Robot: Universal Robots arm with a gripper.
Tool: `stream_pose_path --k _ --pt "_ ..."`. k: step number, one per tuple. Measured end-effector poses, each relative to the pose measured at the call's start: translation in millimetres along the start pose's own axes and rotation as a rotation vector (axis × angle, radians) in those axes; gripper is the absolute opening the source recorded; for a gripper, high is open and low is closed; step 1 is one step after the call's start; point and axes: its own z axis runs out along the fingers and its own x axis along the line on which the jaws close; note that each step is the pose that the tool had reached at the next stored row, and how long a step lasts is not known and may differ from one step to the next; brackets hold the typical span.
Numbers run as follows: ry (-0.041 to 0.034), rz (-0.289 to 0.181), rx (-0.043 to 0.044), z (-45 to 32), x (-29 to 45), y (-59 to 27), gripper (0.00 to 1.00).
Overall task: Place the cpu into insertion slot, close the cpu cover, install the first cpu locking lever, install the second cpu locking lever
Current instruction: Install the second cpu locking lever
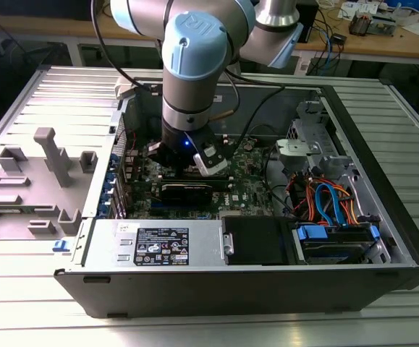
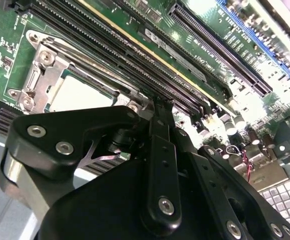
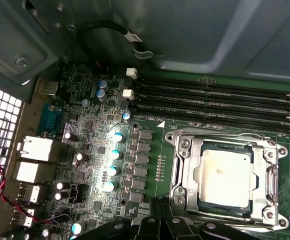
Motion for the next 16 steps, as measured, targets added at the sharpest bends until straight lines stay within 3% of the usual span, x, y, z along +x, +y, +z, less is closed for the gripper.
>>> stream_pose_path --k 12,16 --pt "-0.0001 0.0 0.0001 -18.1 1.0 4.2 0.11" --pt "-0.0001 0.0 0.0001 -18.9 1.0 4.4 0.11"
